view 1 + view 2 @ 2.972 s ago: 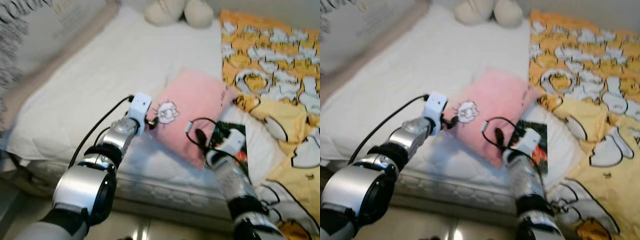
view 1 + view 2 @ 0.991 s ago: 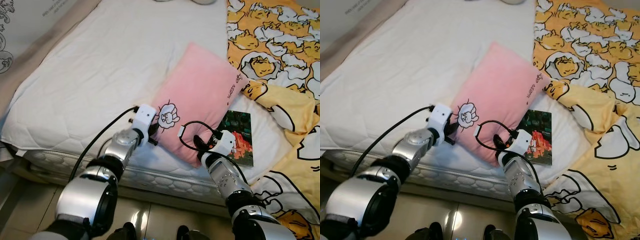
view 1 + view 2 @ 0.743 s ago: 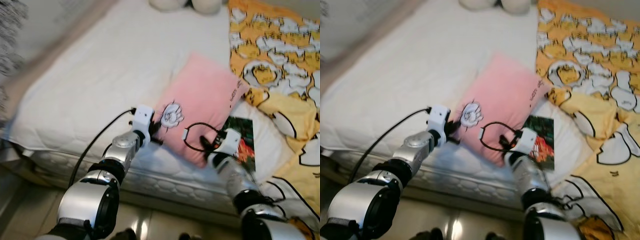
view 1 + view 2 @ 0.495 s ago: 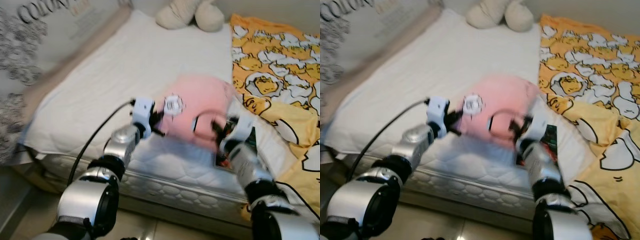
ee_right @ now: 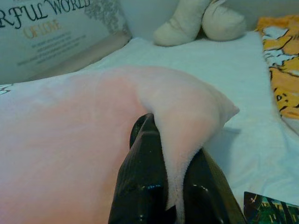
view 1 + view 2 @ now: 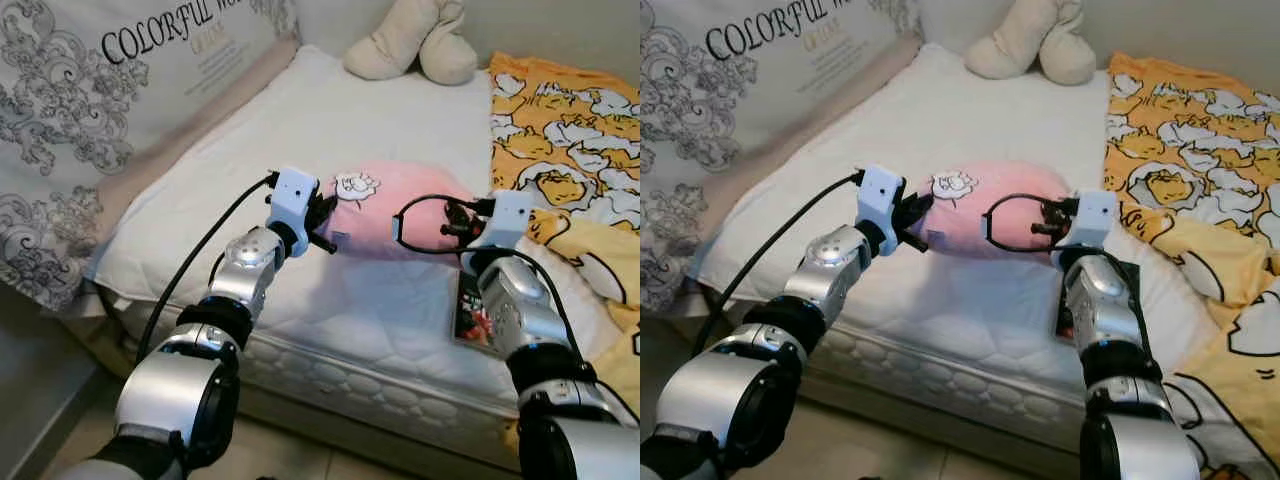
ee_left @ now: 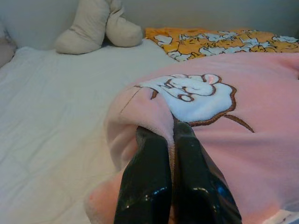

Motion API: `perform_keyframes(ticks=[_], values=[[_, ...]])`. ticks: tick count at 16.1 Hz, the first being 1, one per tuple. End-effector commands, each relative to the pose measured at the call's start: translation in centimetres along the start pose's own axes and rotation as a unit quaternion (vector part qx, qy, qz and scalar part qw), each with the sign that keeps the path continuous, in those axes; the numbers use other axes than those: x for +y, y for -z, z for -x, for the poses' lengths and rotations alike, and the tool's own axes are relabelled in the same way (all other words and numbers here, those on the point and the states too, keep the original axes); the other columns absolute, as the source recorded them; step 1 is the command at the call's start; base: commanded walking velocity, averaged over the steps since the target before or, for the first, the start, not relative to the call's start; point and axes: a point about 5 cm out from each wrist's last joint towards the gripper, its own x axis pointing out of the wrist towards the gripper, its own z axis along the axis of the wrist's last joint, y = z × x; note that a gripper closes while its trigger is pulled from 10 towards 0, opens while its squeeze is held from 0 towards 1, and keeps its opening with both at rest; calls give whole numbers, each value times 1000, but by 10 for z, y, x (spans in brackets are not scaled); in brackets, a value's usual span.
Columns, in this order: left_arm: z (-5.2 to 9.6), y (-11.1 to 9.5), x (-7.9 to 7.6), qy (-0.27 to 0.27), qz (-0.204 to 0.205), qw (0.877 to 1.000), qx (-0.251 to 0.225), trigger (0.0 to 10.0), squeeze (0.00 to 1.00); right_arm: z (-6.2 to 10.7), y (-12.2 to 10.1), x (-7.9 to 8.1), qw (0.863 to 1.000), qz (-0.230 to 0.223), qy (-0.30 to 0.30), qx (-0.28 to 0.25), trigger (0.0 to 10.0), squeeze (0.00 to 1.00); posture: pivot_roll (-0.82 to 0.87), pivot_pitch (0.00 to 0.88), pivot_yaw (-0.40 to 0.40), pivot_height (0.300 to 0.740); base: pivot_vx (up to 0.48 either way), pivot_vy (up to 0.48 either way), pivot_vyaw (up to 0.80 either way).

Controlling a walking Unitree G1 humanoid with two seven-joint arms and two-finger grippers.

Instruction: Clean up the room

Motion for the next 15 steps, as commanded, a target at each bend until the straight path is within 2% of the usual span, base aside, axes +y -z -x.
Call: perform_keyframes(ticks=[1, 3, 8, 13, 15], values=[[2, -12, 15, -44, 11, 999, -30, 10000, 0, 3, -14, -9, 998, 14, 33, -45, 10000, 0, 20, 0, 43, 740, 0, 480, 0], [2, -13, 15, -52, 20, 998, -42, 10000, 0, 5, -14, -8, 998, 29, 36, -50, 10000, 0, 18, 0, 43, 740, 0, 480, 0], [1, -20, 14, -61, 10, 996, -69, 10000, 0, 7, -16, 2, 995, 62, 26, -69, 10000, 0, 19, 0, 33, 740, 0, 480, 0], [1, -18, 10, -66, 20, 995, -73, 10000, 0, 6, -12, 8, 996, 63, 14, -58, 10000, 0, 36, 0, 23, 740, 0, 480, 0], [1, -13, 5, -63, 23, 995, -71, 10000, 0, 8, -5, 9, 997, 67, 7, -44, 10000, 0, 44, 0, 13, 740, 0, 480, 478]])
